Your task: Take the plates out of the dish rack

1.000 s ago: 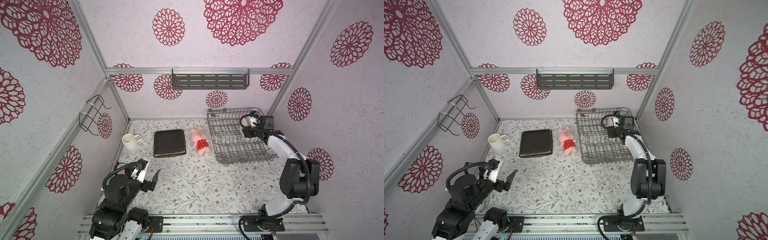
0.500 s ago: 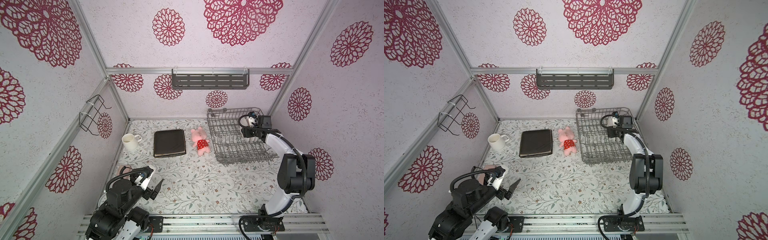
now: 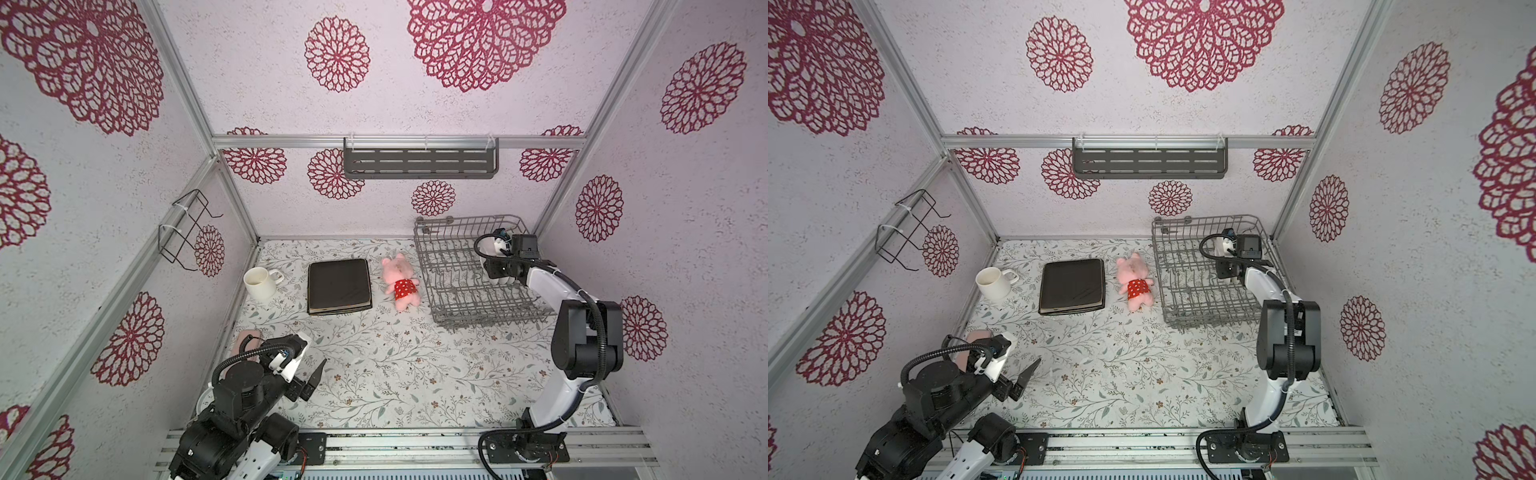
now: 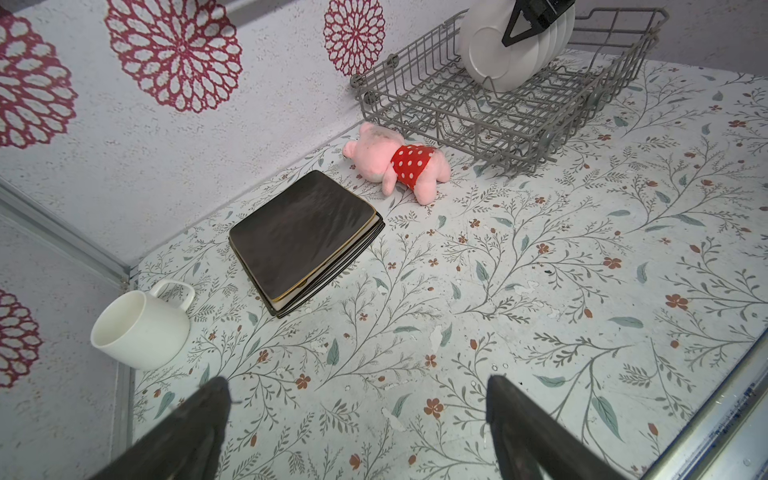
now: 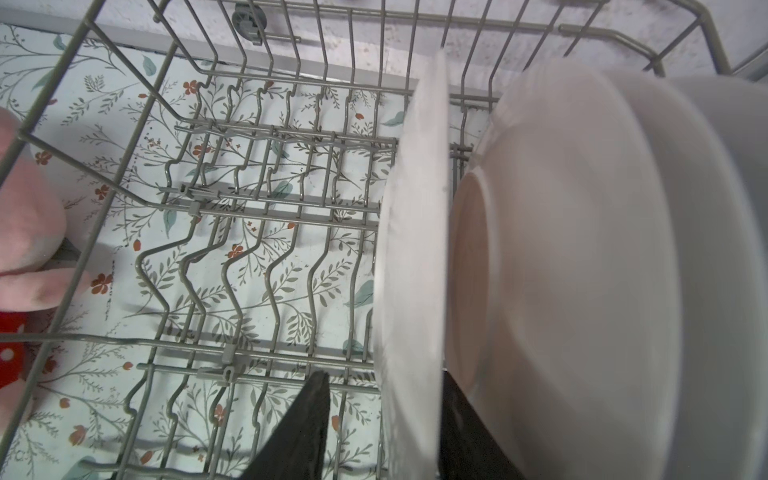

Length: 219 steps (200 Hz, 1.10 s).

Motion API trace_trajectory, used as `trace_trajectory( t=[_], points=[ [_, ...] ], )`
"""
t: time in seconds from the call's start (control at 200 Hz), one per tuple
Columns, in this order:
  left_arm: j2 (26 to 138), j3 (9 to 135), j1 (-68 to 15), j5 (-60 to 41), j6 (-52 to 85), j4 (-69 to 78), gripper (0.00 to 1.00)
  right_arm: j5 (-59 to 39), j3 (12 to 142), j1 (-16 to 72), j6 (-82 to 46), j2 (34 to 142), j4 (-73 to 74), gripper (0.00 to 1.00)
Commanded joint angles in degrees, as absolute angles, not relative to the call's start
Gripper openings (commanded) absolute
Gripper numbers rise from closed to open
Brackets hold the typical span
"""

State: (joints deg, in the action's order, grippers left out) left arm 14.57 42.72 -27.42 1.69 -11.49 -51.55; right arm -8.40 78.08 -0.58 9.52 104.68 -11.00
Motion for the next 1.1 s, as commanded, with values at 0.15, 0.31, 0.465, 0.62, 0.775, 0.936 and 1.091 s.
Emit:
trace_trajectory(
  t=[0.15,0.31,0.465,0.62,0.775,0.936,1.091],
  points=[
    [13.3,42.54,-28.61,0.95,-12.99,-51.39,0.97,-11.57,80.2,-1.89,10.21,104.83,-9.73,0.34],
    [12.98,42.19,-28.87,1.78,-12.85,-50.92,0.97,-13.07,79.94,-2.11,10.23,105.27,-8.76,0.2],
    [13.27,41.98,-29.37,2.23,-12.92,-50.63,0.97,-14.12,79.97,-2.11,10.24,105.12,-8.44,0.15],
    [13.29,41.75,-29.82,2.78,-12.92,-50.38,0.97,-14.33,80.16,-2.11,10.41,104.66,-8.49,0.13],
    [13.15,41.57,-29.97,2.91,-12.9,-50.21,0.97,-15.44,80.83,-2.11,11.18,104.77,-9.05,0.07],
    [13.1,41.4,-30.07,3.32,-12.83,-50.02,0.97,-15.2,81.38,-2.11,11.43,104.25,-9.03,0.05],
    [13.1,41.31,-30.17,3.71,-12.7,-49.84,0.97,-14.77,82.92,-2.11,11.89,104.39,-10.35,0.03]
  ],
)
